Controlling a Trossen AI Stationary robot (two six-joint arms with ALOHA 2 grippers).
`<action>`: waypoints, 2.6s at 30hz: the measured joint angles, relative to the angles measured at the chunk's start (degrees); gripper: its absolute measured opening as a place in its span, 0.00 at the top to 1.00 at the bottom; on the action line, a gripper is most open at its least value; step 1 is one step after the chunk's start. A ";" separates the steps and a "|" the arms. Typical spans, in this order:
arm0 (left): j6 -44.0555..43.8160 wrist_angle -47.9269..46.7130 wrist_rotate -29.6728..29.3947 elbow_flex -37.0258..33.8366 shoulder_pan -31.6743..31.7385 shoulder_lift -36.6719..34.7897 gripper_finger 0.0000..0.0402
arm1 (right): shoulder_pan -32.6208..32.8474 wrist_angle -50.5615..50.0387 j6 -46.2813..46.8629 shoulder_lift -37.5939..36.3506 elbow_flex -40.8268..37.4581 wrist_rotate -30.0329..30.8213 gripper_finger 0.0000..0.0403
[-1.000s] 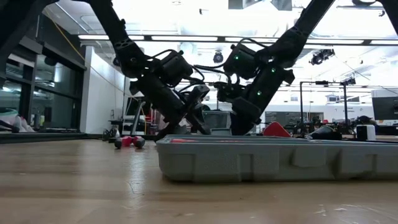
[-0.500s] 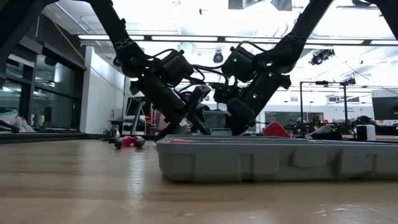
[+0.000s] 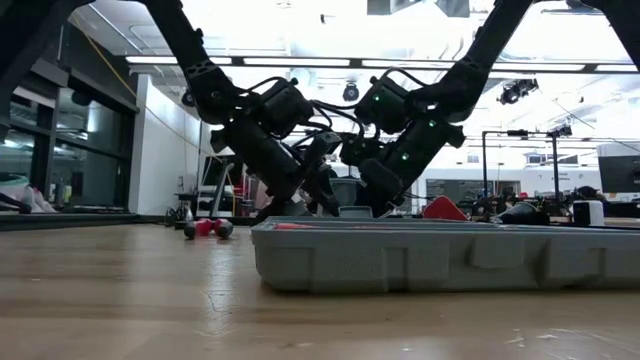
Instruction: Prefit tool cases
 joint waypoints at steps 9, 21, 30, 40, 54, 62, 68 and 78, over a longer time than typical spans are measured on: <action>3.00 0.12 -3.77 -0.06 0.24 0.06 0.81 | -0.09 0.11 -0.37 0.00 0.00 0.00 1.00; 8.03 0.45 -6.80 -0.07 0.50 0.09 0.98 | -0.13 -0.35 -0.19 -0.05 0.00 0.06 1.00; 11.23 0.44 -5.59 -0.11 0.54 -0.85 0.99 | 0.04 -7.89 -0.86 -4.22 -0.11 3.71 1.00; 17.40 -6.27 -7.71 -0.28 -0.30 -9.72 0.99 | 1.35 -15.21 -3.10 -9.38 -0.11 9.18 1.00; 16.70 -3.33 -7.14 -0.17 -12.23 -13.79 0.99 | 4.78 -0.76 6.31 -24.01 -17.79 12.14 1.00; 12.66 -1.79 -11.47 -0.11 -16.79 -12.51 0.99 | 12.70 11.75 13.80 -31.57 -27.41 17.82 1.00; 6.42 2.42 -11.42 -0.11 -17.93 -6.64 0.99 | 17.84 11.58 10.92 -25.41 -22.79 22.37 1.00; 2.74 1.41 -12.05 -0.09 -17.86 -4.64 0.99 | 18.00 11.28 8.88 -18.71 -18.30 19.12 1.00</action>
